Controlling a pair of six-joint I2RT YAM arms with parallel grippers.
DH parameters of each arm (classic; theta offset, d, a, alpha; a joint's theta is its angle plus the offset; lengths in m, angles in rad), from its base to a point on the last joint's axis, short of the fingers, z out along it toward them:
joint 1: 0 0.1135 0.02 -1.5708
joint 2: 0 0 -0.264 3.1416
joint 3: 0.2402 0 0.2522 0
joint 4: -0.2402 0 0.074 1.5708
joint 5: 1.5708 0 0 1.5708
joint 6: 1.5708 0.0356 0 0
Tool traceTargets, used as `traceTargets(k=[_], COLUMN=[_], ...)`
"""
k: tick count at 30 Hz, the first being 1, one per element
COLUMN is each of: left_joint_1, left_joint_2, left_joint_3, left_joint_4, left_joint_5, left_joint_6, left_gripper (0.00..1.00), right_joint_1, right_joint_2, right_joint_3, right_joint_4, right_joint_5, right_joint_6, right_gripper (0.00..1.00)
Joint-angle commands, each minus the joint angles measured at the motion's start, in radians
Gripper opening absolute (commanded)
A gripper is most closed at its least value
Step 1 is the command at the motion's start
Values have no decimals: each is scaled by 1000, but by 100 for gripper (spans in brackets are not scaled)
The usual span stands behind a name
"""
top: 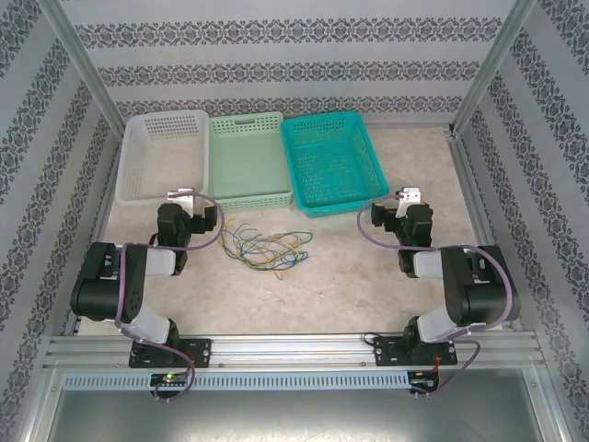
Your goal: Untangle the cables
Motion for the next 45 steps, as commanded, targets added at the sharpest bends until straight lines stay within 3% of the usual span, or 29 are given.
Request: traceTargets(k=[1,31,35,39,45], left_joint_1=[11,11,10,7,-61], left_joint_2=[4,4,-78,-182,-389], left_joint_3=[0,1,56,170,102], left_joint_4=[9,10,-160,-541,-630], left_joint_5=[-5,-1,40,31,-146], left_joint_6=[-1,0,13,-50,-121], left_gripper=[100,100,100,99,100], right_joint_1=[6,-3,7,6,36], right_joint_2=[-5,-6,-71,-230,-394], right_joint_3=[21,20,17,43,35], right_joint_4=[34,33,-8,-251,-437], right_joint_5=[12,-7,5,16,-11], right_joint_6=[5,11,2,49,92], right_gripper=[98,98,96,96,92])
